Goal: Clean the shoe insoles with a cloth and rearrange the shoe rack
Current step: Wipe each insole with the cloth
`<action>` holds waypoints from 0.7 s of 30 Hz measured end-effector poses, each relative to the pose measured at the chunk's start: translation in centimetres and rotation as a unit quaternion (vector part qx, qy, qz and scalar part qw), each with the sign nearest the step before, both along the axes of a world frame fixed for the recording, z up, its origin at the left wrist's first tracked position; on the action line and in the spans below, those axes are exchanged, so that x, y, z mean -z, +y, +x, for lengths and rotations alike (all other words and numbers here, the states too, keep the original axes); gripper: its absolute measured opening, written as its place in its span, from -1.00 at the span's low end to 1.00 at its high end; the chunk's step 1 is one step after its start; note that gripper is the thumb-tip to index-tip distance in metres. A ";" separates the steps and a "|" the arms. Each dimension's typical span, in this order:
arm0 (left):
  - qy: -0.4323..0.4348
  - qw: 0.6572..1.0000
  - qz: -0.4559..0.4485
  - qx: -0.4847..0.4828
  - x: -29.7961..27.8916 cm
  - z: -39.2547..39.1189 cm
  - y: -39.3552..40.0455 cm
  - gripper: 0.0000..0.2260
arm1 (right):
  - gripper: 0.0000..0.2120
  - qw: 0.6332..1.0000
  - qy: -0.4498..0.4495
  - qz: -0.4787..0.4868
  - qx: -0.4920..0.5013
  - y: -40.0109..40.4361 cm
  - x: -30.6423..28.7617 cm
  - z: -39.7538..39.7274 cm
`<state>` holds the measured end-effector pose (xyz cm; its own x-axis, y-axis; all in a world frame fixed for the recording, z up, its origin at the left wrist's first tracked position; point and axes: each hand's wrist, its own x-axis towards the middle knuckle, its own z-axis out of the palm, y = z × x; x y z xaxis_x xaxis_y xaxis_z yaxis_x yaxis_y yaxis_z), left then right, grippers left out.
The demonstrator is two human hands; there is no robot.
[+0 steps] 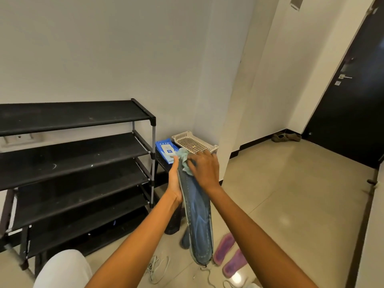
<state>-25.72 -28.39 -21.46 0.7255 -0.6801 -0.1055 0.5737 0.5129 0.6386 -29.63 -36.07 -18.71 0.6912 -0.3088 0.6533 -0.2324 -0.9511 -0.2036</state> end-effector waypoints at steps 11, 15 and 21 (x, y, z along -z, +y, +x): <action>0.040 0.999 -0.010 0.001 1.5 2.2 0.7 -0.38 | -0.81 0.997 0.002 0.009 -0.079 2.6 2.7 -1.1; 0.040 0.999 -0.027 0.019 1.8 1.6 0.4 -0.50 | -0.79 0.999 0.023 0.017 0.019 -0.1 1.7 -0.6; 0.022 1.000 -0.005 -0.005 1.4 3.5 0.6 -0.39 | -0.85 0.996 0.042 0.006 -0.079 2.2 2.2 -0.7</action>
<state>-22.22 -27.76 -22.81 0.7276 -0.6736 -0.1296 0.5950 0.5257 0.6079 -30.32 -33.88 -20.95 0.7845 -0.1990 0.5873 -0.0961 -0.9747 -0.2018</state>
